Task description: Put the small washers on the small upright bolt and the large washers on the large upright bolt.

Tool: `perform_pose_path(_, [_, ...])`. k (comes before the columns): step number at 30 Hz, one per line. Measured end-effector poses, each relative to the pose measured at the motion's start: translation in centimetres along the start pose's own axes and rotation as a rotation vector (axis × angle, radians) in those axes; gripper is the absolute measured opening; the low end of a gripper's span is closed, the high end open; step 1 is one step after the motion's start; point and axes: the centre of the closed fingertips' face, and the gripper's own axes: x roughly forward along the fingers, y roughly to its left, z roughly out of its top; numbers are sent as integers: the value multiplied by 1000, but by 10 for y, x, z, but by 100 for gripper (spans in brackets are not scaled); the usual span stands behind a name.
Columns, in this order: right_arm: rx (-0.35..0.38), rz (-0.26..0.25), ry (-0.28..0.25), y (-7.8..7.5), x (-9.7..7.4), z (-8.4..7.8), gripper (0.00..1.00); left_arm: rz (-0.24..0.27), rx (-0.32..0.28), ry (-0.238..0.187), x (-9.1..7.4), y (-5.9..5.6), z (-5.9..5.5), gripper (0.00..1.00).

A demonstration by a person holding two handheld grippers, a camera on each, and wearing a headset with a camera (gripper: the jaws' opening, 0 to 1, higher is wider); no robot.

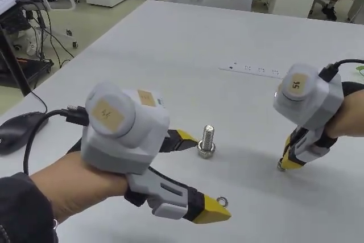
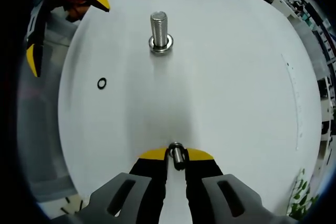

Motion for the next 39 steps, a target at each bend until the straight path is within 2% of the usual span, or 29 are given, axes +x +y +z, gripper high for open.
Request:
perform_pose_path(16, [3,5,1,-1,4,-4,13,1,-2,3,1,1,-1,75])
perform_pose_path(25, [7,4,-1,-2,3,-4,17,0,-1,4,2,1,0,75])
perform_pose_path(39, [11,-13,-13,-4,0,-6,37,0,0,4,3,1,1,75])
